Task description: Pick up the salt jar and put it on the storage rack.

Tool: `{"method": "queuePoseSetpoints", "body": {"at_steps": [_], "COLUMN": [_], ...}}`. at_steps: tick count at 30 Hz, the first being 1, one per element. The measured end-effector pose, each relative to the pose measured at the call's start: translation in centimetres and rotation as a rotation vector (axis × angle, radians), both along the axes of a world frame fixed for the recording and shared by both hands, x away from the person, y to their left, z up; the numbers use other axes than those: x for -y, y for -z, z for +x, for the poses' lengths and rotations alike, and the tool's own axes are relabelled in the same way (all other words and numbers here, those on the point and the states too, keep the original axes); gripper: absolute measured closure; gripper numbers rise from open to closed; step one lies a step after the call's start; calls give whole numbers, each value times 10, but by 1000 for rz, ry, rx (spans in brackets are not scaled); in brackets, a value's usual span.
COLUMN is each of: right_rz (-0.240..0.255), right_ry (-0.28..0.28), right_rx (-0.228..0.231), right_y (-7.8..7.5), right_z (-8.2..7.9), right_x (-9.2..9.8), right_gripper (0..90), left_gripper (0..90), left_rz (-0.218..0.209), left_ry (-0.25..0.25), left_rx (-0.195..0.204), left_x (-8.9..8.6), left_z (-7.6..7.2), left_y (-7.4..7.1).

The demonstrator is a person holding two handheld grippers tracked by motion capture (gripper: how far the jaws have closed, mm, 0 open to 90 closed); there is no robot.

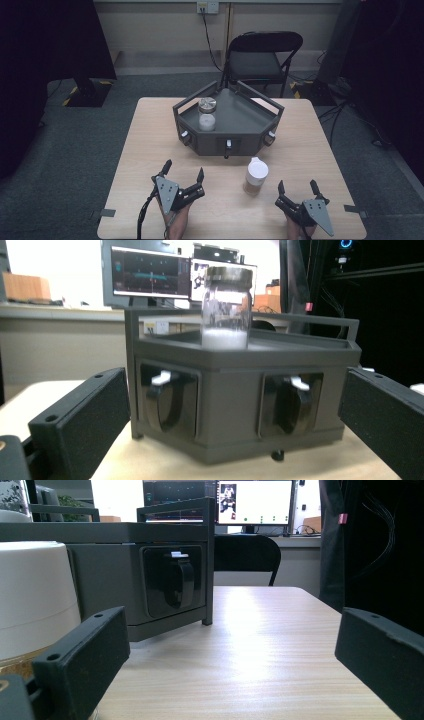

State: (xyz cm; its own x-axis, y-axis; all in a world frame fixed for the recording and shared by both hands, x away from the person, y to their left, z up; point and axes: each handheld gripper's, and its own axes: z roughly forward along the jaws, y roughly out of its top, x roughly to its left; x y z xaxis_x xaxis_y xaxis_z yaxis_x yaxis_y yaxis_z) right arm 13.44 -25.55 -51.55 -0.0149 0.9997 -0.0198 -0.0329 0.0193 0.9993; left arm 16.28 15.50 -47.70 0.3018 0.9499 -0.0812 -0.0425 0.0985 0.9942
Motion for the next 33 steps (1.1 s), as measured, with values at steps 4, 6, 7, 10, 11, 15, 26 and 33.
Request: {"method": "queuePoseSetpoints", "body": {"at_steps": [4, 6, 7, 10, 11, 15, 26, 33], "right_rz": [0, 0, 0, 0, 0, 0, 0, 0], "right_ry": [1, 1, 1, 1, 1, 1, 2, 2], "right_rx": [0, 0, 0, 0, 0, 0, 0, 0], "right_y": [0, 0, 0, 0, 0, 0, 0, 0], "right_z": [0, 0, 0, 0, 0, 0, 0, 0], "right_x": [0, 0, 0, 0, 0, 0, 0, 0], "right_gripper": [0, 0, 0, 0, 0, 0, 0, 0], "left_gripper": [28, 20, 17, 0, 0, 0, 0, 0], "left_rz": [1, -22, -23, 1, 7, -3, 31, 50], "left_ry": [50, 44, 34, -11, -16, -41, -59, -74], "left_rx": [-56, -68, -61, -32, -29, -23, -26, -19], "left_x": [-10, -11, -11, -7, -6, -6, 1, 5], "left_z": [2, 0, -1, -6, -7, -9, -11, -12], "left_y": [5, 9, 12, 21, 23, 31, 42, 44]}}
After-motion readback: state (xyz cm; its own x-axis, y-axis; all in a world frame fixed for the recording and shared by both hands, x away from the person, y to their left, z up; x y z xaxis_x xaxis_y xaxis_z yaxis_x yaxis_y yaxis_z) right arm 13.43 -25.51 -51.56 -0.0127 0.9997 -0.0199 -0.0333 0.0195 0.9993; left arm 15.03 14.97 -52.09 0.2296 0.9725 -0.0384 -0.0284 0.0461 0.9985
